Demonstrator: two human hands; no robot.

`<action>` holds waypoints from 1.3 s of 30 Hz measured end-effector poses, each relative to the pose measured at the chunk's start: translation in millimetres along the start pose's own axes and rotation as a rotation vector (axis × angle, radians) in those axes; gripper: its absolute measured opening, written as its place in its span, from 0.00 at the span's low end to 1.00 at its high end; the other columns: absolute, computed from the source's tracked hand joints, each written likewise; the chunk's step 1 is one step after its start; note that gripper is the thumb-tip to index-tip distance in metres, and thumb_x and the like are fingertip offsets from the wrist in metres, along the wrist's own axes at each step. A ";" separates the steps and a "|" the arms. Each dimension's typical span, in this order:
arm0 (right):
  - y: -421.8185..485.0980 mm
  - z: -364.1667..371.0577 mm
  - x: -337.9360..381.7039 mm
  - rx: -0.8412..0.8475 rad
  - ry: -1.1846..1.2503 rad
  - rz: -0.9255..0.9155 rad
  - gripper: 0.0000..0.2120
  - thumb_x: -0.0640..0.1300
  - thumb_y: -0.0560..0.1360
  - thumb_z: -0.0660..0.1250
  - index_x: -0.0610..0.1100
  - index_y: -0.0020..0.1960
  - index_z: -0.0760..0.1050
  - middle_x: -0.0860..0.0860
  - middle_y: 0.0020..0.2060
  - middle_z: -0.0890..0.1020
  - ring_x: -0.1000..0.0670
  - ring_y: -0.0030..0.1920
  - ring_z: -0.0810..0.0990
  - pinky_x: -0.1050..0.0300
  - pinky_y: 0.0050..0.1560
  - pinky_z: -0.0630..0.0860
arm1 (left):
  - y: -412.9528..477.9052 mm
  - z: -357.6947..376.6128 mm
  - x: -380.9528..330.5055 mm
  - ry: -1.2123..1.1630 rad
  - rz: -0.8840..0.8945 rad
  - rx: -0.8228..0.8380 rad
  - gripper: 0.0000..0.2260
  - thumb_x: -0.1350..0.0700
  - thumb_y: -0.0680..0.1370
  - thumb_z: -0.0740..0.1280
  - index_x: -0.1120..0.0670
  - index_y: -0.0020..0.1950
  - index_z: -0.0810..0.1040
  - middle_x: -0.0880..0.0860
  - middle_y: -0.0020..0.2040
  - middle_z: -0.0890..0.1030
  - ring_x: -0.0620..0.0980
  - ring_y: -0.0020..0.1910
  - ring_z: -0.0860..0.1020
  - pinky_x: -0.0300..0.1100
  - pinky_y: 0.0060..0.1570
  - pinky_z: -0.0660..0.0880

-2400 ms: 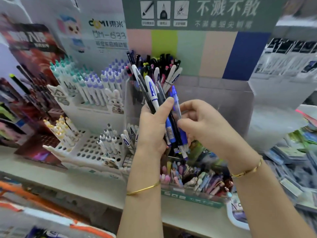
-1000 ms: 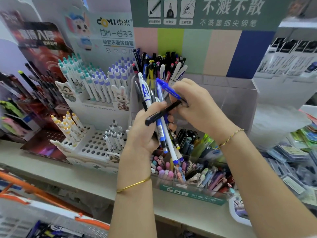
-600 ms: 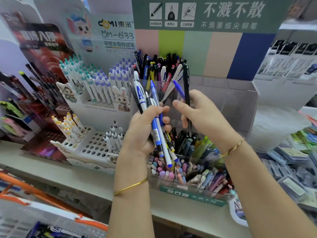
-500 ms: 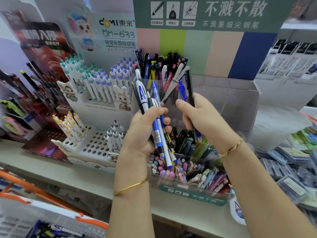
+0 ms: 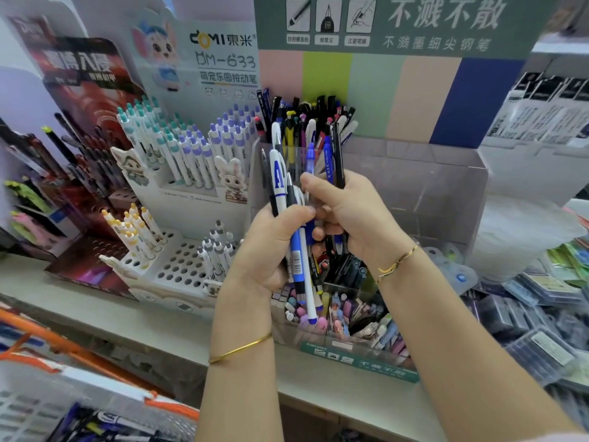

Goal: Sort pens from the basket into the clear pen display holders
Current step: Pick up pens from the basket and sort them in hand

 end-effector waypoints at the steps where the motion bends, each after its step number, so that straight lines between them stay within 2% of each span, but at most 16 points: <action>1: 0.7 0.7 0.0 -0.039 0.020 -0.015 0.07 0.43 0.79 0.63 0.40 0.45 0.71 0.49 0.26 0.74 0.52 0.20 0.69 0.63 0.19 0.67 | -0.1 -0.6 -0.3 -0.037 -0.010 -0.032 0.03 0.65 0.79 0.60 0.60 0.51 0.72 0.52 0.34 0.79 0.46 0.28 0.76 0.38 0.26 0.73; 5: 6.9 -7.4 3.0 -0.322 -0.108 -0.200 0.10 0.41 0.78 0.58 0.44 0.38 0.69 0.53 0.25 0.72 0.53 0.23 0.69 0.58 0.25 0.67 | 1.4 -3.4 1.6 -0.152 -0.029 -0.154 0.02 0.64 0.80 0.60 0.58 0.48 0.70 0.53 0.32 0.81 0.50 0.29 0.81 0.39 0.27 0.78; 7: 6.7 -13.4 10.7 -0.382 -0.126 -0.286 0.09 0.43 0.78 0.58 0.46 0.38 0.67 0.51 0.27 0.71 0.51 0.25 0.69 0.54 0.29 0.67 | 2.5 -7.9 5.1 -0.171 -0.029 -0.223 0.04 0.64 0.80 0.61 0.59 0.45 0.70 0.52 0.29 0.80 0.50 0.30 0.82 0.40 0.28 0.79; 10: -0.3 -15.9 16.7 -0.253 -0.125 -0.205 0.07 0.39 0.79 0.57 0.47 0.43 0.64 0.48 0.31 0.70 0.51 0.21 0.71 0.56 0.24 0.71 | 4.6 -17.4 6.6 -0.164 0.011 -0.330 0.08 0.64 0.79 0.63 0.60 0.39 0.71 0.51 0.27 0.76 0.46 0.25 0.78 0.39 0.28 0.77; 13: -11.6 -9.8 10.3 -0.041 -0.200 -0.090 0.09 0.34 0.77 0.60 0.45 0.45 0.63 0.49 0.30 0.67 0.52 0.19 0.65 0.62 0.19 0.62 | 5.9 -20.1 3.1 -0.135 0.073 -0.369 0.07 0.63 0.79 0.65 0.61 0.41 0.72 0.51 0.29 0.76 0.44 0.25 0.75 0.40 0.29 0.77; 15: -16.6 -7.1 4.4 0.048 -0.199 -0.053 0.08 0.37 0.77 0.65 0.43 0.43 0.66 0.51 0.26 0.68 0.53 0.20 0.61 0.63 0.19 0.59 | 5.3 -17.3 0.2 -0.076 0.097 -0.374 0.05 0.62 0.78 0.66 0.62 0.45 0.72 0.53 0.31 0.77 0.45 0.27 0.77 0.42 0.31 0.79; 17: -20.5 -4.7 0.7 0.115 -0.234 -0.037 0.10 0.43 0.75 0.70 0.45 0.41 0.69 0.53 0.24 0.71 0.54 0.20 0.62 0.63 0.19 0.59 | 4.7 -14.6 0.1 -0.030 0.103 -0.400 0.07 0.61 0.78 0.67 0.62 0.43 0.73 0.55 0.32 0.78 0.48 0.30 0.80 0.46 0.35 0.81; 19: -22.9 -1.3 0.2 0.139 -0.332 -0.072 0.10 0.44 0.73 0.73 0.47 0.41 0.71 0.55 0.25 0.70 0.58 0.19 0.65 0.66 0.20 0.62 | 5.6 -13.6 0.2 -0.011 0.115 -0.426 0.10 0.59 0.78 0.67 0.61 0.39 0.74 0.54 0.30 0.80 0.49 0.31 0.80 0.47 0.38 0.81; 21: -22.7 -0.2 0.0 0.130 -0.413 -0.096 0.09 0.42 0.71 0.74 0.48 0.45 0.73 0.56 0.29 0.74 0.61 0.21 0.71 0.72 0.22 0.65 | 7.4 -13.3 1.5 -0.001 0.123 -0.427 0.11 0.58 0.79 0.67 0.60 0.38 0.76 0.52 0.29 0.80 0.48 0.29 0.79 0.45 0.35 0.80; 23: -22.1 -0.6 1.1 0.142 -0.449 -0.105 0.10 0.40 0.71 0.74 0.49 0.46 0.75 0.56 0.31 0.76 0.64 0.22 0.73 0.74 0.23 0.65 | 8.5 -14.4 2.9 0.004 0.129 -0.438 0.11 0.56 0.79 0.67 0.61 0.40 0.77 0.53 0.33 0.80 0.49 0.32 0.79 0.47 0.37 0.80; 25: -22.2 -0.5 3.3 0.161 -0.490 -0.103 0.09 0.39 0.71 0.73 0.48 0.47 0.76 0.56 0.32 0.76 0.64 0.22 0.72 0.74 0.22 0.64 | 8.3 -15.5 3.6 0.014 0.131 -0.460 0.10 0.55 0.79 0.67 0.61 0.42 0.79 0.56 0.39 0.82 0.53 0.38 0.80 0.53 0.44 0.80; 29: -19.0 -1.2 0.0 0.118 -0.542 -0.067 0.06 0.39 0.72 0.70 0.42 0.48 0.77 0.57 0.26 0.73 0.60 0.22 0.69 0.69 0.23 0.65 | 6.3 -12.3 1.5 -0.020 0.134 -0.499 0.11 0.54 0.80 0.66 0.60 0.41 0.77 0.56 0.37 0.83 0.54 0.38 0.83 0.55 0.47 0.81; 32: -17.5 -1.6 -0.4 0.072 -0.637 -0.072 0.08 0.42 0.73 0.67 0.38 0.48 0.74 0.49 0.31 0.74 0.53 0.27 0.70 0.59 0.28 0.68 | 5.8 -10.9 0.0 -0.042 0.110 -0.534 0.11 0.54 0.80 0.66 0.59 0.42 0.73 0.57 0.37 0.82 0.55 0.36 0.82 0.56 0.44 0.81; 34: -16.8 -1.4 2.0 0.093 -0.635 -0.055 0.07 0.41 0.74 0.65 0.38 0.48 0.74 0.45 0.30 0.77 0.49 0.28 0.73 0.58 0.27 0.70 | 5.6 -12.1 0.6 -0.028 0.075 -0.557 0.11 0.52 0.79 0.67 0.59 0.46 0.70 0.60 0.42 0.80 0.58 0.39 0.82 0.61 0.45 0.80; 36: -16.8 -0.7 2.6 0.153 -0.563 -0.004 0.04 0.40 0.76 0.63 0.40 0.47 0.72 0.45 0.25 0.77 0.46 0.25 0.72 0.59 0.23 0.67 | 6.1 -13.4 2.1 -0.011 0.049 -0.558 0.12 0.52 0.79 0.67 0.60 0.48 0.71 0.62 0.45 0.80 0.58 0.40 0.82 0.62 0.46 0.80; 39: -17.6 -0.7 5.2 0.207 -0.460 0.012 0.03 0.38 0.78 0.61 0.40 0.44 0.69 0.52 0.20 0.71 0.50 0.19 0.65 0.63 0.20 0.61 | 8.4 -16.3 2.5 -0.016 0.053 -0.551 0.11 0.53 0.79 0.67 0.62 0.50 0.72 0.60 0.42 0.81 0.54 0.36 0.82 0.56 0.44 0.82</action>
Point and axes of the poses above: each hand's wrist, its own y-axis towards the middle knuckle, its own z-axis out of the palm, x = y × z, the point moved 4 cm from there along y, towards the middle knuckle
